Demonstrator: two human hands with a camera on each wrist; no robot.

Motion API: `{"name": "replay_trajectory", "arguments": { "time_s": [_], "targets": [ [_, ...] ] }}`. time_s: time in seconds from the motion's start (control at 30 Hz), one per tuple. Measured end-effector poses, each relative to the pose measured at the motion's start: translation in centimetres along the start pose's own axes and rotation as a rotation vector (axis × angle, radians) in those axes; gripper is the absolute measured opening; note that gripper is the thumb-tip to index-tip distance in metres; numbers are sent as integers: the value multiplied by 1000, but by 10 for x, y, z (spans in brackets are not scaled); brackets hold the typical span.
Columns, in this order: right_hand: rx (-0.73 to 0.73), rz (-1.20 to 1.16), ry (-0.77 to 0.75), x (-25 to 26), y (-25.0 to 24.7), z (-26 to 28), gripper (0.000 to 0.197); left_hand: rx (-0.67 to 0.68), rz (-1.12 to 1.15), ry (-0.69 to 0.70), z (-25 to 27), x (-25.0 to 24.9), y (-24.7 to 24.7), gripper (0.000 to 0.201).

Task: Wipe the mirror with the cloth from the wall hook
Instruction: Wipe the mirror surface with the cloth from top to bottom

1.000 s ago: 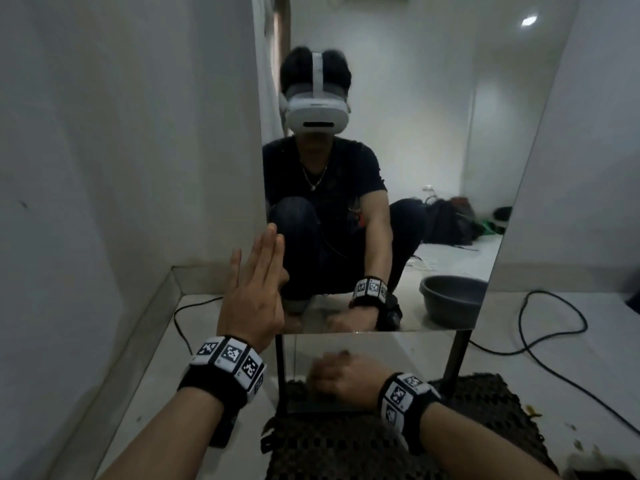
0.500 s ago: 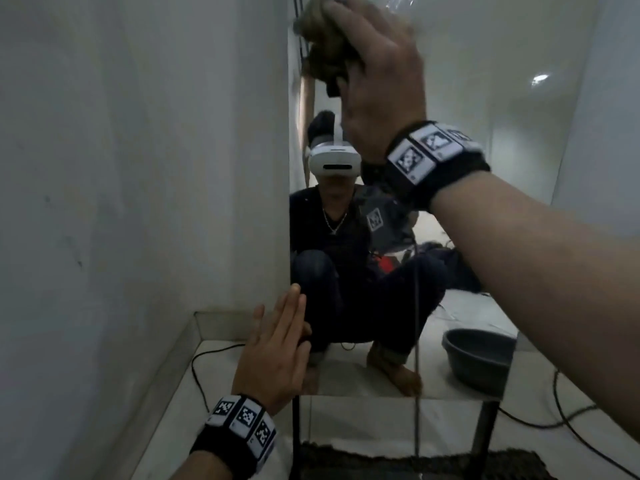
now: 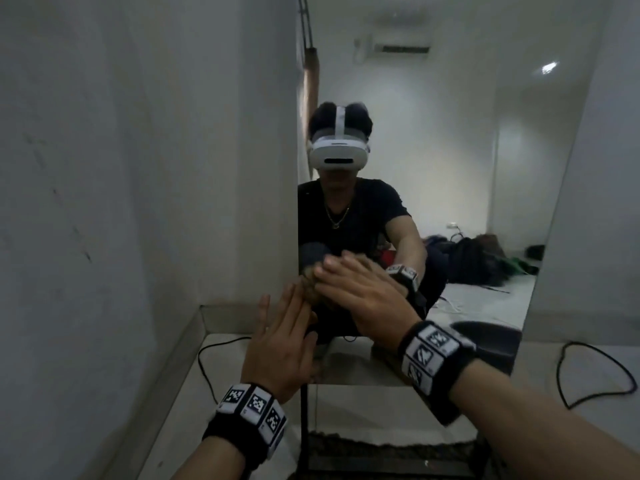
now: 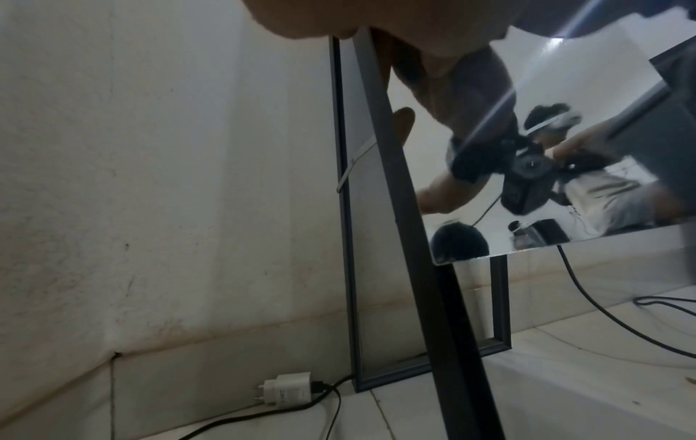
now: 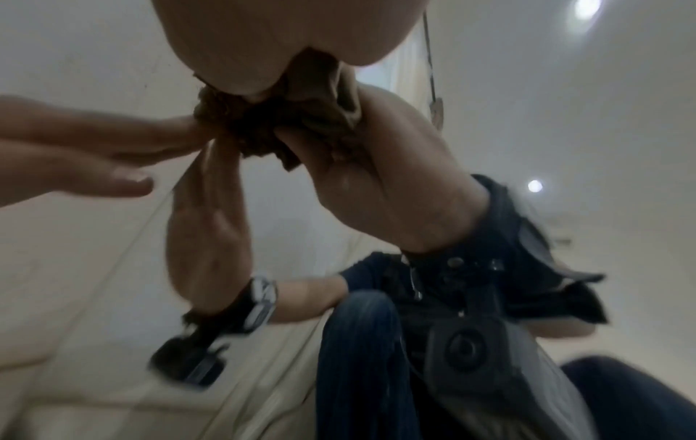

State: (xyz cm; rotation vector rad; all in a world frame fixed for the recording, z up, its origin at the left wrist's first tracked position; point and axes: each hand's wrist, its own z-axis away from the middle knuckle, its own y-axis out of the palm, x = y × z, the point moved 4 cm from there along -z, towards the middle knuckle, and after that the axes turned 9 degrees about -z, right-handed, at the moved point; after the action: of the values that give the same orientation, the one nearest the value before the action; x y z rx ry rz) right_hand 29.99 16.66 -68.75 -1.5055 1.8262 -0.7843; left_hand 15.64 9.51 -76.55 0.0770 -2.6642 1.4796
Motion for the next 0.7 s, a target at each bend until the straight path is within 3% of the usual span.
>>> {"name": "replay_trajectory", "arguments": {
  "time_s": [0.13, 0.27, 0.37, 0.43, 0.5, 0.7],
  "targets": [
    [-34, -24, 6, 17, -25, 5, 32, -48, 26, 12, -1, -5, -17, 63],
    [-418, 130, -5, -4, -129, -59, 33, -205, 92, -19, -51, -15, -69, 68],
    [-594, 336, 165, -59, -204, -100, 41, -257, 29, -38, -99, -19, -94, 66],
    [-564, 308, 310, -90, -222, -102, 41, -260, -4, -56, -114, -18, -94, 66],
    [-524, 252, 347, -99, -215, -87, 42, -281, -13, -56, -116, -16, -87, 67],
    [-274, 181, 162, -65, -118, 12, 40, -307, -12, -26, -119, -16, -84, 67]
  ]
}}
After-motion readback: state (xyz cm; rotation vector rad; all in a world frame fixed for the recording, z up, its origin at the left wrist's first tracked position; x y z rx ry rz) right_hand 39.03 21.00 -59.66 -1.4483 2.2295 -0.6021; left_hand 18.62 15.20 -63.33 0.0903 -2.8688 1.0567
